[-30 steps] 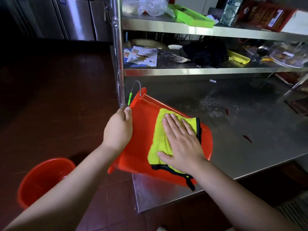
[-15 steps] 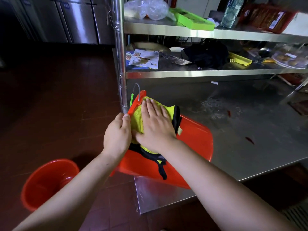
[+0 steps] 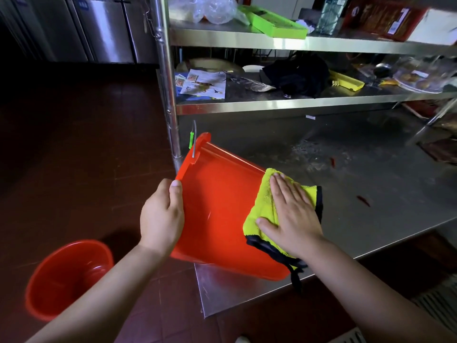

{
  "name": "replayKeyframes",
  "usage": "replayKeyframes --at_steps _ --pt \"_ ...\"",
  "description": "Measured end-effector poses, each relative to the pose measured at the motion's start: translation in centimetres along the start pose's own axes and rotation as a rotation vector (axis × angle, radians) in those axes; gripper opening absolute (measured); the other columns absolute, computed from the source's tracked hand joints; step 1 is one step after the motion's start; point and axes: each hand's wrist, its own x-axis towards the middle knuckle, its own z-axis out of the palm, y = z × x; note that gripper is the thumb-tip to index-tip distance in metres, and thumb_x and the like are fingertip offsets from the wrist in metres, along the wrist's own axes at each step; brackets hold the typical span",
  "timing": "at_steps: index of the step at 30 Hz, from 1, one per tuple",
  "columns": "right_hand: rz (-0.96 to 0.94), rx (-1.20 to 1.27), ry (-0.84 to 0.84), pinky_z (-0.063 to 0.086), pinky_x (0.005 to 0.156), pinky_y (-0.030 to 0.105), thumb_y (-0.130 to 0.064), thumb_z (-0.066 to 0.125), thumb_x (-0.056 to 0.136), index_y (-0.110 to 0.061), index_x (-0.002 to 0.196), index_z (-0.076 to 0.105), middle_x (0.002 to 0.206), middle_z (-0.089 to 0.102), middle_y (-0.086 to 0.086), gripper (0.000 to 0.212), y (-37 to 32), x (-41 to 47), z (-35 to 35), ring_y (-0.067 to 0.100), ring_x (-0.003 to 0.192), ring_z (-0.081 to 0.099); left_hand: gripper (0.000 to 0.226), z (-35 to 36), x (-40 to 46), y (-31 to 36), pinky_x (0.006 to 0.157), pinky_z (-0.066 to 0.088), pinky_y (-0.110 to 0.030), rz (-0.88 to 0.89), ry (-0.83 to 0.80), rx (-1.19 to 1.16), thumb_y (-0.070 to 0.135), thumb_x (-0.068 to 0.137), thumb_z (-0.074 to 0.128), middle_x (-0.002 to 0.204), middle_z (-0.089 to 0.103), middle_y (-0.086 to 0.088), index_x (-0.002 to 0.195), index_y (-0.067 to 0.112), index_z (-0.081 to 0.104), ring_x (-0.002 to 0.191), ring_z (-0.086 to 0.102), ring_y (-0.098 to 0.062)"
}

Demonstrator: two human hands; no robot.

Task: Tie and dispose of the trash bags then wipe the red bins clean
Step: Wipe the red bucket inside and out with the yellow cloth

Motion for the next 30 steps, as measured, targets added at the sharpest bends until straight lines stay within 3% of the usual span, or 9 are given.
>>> replayKeyframes --at_steps 5,10,15,20,22,24,27,30 --pt "-0.001 0.035 0.039 0.007 0.119 0.041 -0.074 0.013 0.074 -0.008 0.151 0.002 0.160 0.004 0.008 0.102 -4.5 4.2 -1.4 0.021 0.147 0.003 0.039 1.1 -0.1 -0.5 0.055 0.033 -0.037 0.030 0.000 -0.021 0.048 0.091 0.024 0.056 0.046 0.002 0.070 0.019 0.039 0.056 0.047 -0.020" --pt "-0.102 0.016 0.089 0.008 0.119 0.043 -0.072 0.022 0.076 -0.006 0.150 0.008 0.159 0.008 0.010 0.101 -8.4 8.1 -2.3 0.023 0.147 0.004 0.030 2.8 -0.6 -1.1 0.053 0.032 -0.029 0.038 -0.010 -0.082 0.045 0.093 0.028 0.056 0.047 0.008 0.070 0.032 0.041 0.057 0.049 -0.005" --pt "-0.178 -0.010 0.096 0.004 0.120 0.040 -0.069 0.023 0.079 -0.012 0.151 0.001 0.160 0.001 0.004 0.094 -5.6 6.0 -1.2 0.017 0.147 -0.002 0.037 2.6 -0.9 -3.3 0.051 0.034 -0.030 0.079 -0.004 -0.113 0.052 0.091 0.025 0.054 0.041 0.007 0.071 0.025 0.041 0.054 0.045 -0.005" --pt "-0.060 0.002 0.045 -0.003 0.118 0.031 -0.068 0.022 0.081 -0.015 0.151 -0.003 0.160 -0.002 -0.001 0.091 -0.3 2.0 -0.4 0.013 0.147 -0.002 0.030 1.8 -2.2 -4.3 0.048 0.030 -0.013 0.144 -0.024 -0.154 0.047 0.092 0.027 0.054 0.035 0.009 0.074 0.028 0.041 0.049 0.041 -0.001" --pt "-0.001 0.021 0.025 -0.003 0.118 0.028 -0.068 0.020 0.081 -0.017 0.151 -0.004 0.159 -0.003 -0.004 0.090 1.9 0.3 -0.3 0.012 0.147 -0.001 0.037 1.3 -2.9 -4.4 0.047 0.030 -0.014 0.134 -0.041 -0.148 0.050 0.090 0.026 0.053 0.036 0.008 0.078 0.020 0.045 0.048 0.041 -0.003" --pt "0.030 0.036 0.023 -0.003 0.118 0.028 -0.068 0.018 0.080 -0.018 0.150 -0.006 0.157 -0.007 -0.006 0.089 2.7 -1.0 -0.2 0.011 0.146 -0.002 0.047 0.8 -3.0 -3.7 0.050 0.033 -0.028 0.134 -0.056 -0.073 0.056 0.087 0.024 0.054 0.041 0.006 0.082 0.015 0.046 0.049 0.042 -0.008" --pt "0.009 0.014 0.023 -0.002 0.119 0.033 -0.068 0.019 0.081 -0.015 0.150 -0.005 0.157 -0.006 -0.002 0.090 1.5 -1.5 0.2 0.013 0.146 -0.004 0.056 0.6 -1.1 -1.4 0.060 0.033 -0.034 0.121 -0.041 0.141 0.065 0.083 0.022 0.071 0.058 -0.001 0.097 0.018 0.050 0.067 0.051 -0.026" --pt "0.013 -0.003 0.020 -0.002 0.120 0.036 -0.068 0.016 0.080 -0.014 0.151 -0.006 0.159 -0.007 0.001 0.092 -0.2 -0.6 0.2 0.015 0.146 -0.007 0.053 1.0 2.0 0.3 0.067 0.034 -0.036 -0.077 -0.026 0.142 0.062 0.090 0.023 0.074 0.058 -0.001 0.079 0.018 0.051 0.079 0.055 -0.033"
